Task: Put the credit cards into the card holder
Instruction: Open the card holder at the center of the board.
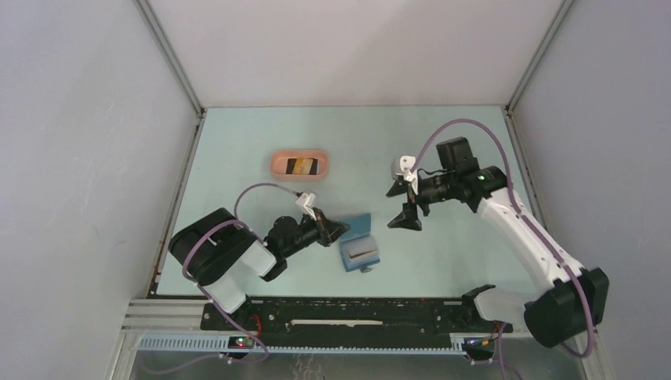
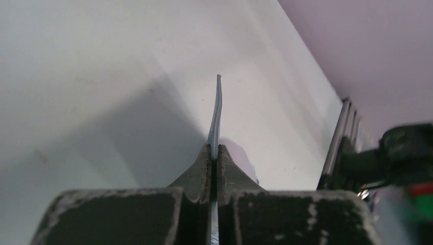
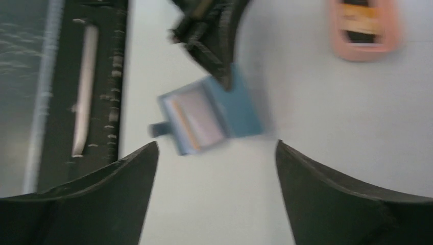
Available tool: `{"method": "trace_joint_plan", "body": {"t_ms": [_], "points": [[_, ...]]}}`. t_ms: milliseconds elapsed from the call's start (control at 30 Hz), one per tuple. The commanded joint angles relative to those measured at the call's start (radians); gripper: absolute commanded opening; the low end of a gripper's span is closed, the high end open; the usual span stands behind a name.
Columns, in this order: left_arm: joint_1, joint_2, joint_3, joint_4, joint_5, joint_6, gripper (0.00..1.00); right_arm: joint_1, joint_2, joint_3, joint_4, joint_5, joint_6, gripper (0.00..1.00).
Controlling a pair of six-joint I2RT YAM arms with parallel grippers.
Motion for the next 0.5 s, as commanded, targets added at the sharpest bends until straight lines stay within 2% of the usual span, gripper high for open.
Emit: {"method": "trace_joint_plan", "body": {"t_ms": [0, 100, 200, 233, 333, 467], "points": [[-0.007, 0.017, -0.047, 0.133, -0.226, -0.35, 0.0, 0.07, 0.161, -0.007, -0.192, -0.247, -0.03, 0.78], [-0.035, 0.056, -0.068, 0.154, -0.32, -0.457, 0.0, 0.139, 0.187, -0.061, -0.034, -0.096, 0.049, 0.52], [-0.061, 0.079, -0.081, 0.172, -0.377, -0.509, 0.0, 0.209, 0.185, -0.12, 0.137, 0.08, 0.13, 0.18], [-0.067, 0.084, -0.086, 0.177, -0.392, -0.522, 0.0, 0.234, 0.192, -0.133, 0.163, 0.125, 0.128, 0.11], [-0.083, 0.093, -0.099, 0.193, -0.418, -0.552, 0.0, 0.302, 0.218, -0.165, 0.208, 0.208, 0.095, 0.03], [-0.11, 0.108, -0.102, 0.204, -0.443, -0.59, 0.0, 0.382, 0.25, -0.196, 0.25, 0.306, 0.047, 0.0]]}}
